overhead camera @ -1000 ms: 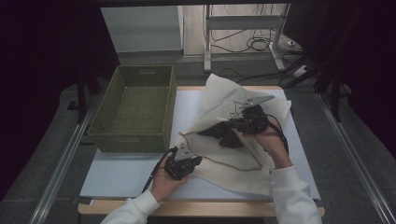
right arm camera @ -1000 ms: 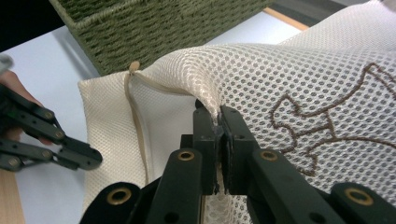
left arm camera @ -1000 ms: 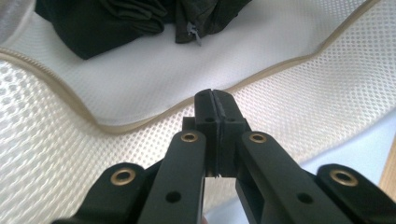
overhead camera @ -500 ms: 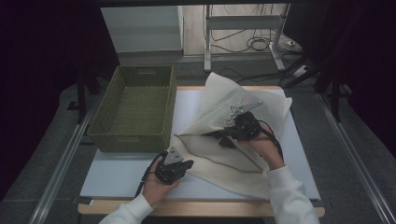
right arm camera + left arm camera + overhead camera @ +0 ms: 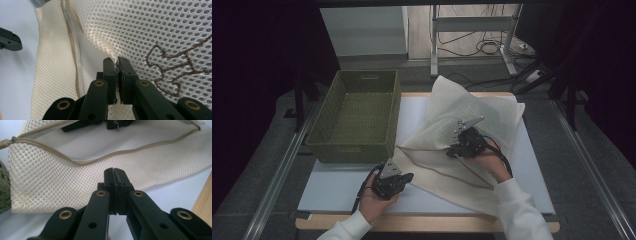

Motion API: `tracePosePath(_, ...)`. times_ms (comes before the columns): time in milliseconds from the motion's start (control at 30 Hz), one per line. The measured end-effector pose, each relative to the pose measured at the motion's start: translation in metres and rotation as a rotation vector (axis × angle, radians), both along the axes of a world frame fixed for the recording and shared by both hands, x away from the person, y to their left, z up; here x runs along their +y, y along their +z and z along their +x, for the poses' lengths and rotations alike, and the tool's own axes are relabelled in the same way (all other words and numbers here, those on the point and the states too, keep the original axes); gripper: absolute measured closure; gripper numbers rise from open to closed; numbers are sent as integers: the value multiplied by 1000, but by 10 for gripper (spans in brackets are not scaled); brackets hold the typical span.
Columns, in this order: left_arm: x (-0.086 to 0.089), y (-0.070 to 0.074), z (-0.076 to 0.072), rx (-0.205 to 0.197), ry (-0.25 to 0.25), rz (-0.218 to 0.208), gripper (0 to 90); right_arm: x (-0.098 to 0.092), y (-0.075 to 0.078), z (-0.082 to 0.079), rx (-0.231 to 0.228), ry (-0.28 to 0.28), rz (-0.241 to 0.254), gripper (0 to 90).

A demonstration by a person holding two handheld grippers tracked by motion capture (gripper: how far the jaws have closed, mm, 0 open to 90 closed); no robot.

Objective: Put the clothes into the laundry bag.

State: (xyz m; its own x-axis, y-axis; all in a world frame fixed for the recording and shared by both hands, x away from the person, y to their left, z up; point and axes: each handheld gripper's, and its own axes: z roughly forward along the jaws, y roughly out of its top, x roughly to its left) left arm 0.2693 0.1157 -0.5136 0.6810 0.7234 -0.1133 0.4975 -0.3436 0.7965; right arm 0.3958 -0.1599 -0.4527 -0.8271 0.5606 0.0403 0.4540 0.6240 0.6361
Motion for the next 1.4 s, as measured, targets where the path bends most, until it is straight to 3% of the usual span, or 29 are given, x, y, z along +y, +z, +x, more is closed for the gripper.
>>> tracePosePath(167,1,-1,-1,1,-2,3,890,0,-3,-1,-1,4,-4,846)
tracePosePath(500,0,-2,-1,6,-13,13,883,3,-24,2,41,20,-57,827)
tracePosePath(667,1,-2,-1,9,-14,15,878,3,-28,3,48,36,-66,682)
tracePosePath(767,0,-2,-1,9,-14,16,877,1,-26,3,56,57,-30,573)
tracePosePath(867,0,-3,-1,7,-16,17,875,-4,-18,2,47,41,2,486)
tracePosePath(1000,-1,-3,-1,8,-17,18,874,-14,-4,1,0,13,68,447)
tracePosePath(1167,-2,-3,-1,8,-19,20,870,-21,3,2,-66,-33,92,603)
tracePosePath(1300,-3,-4,-1,12,-21,23,870,-15,-3,6,-102,-55,52,793)
tracePosePath(1400,-3,-4,-1,13,-21,25,869,-9,-10,11,-106,-54,27,873)
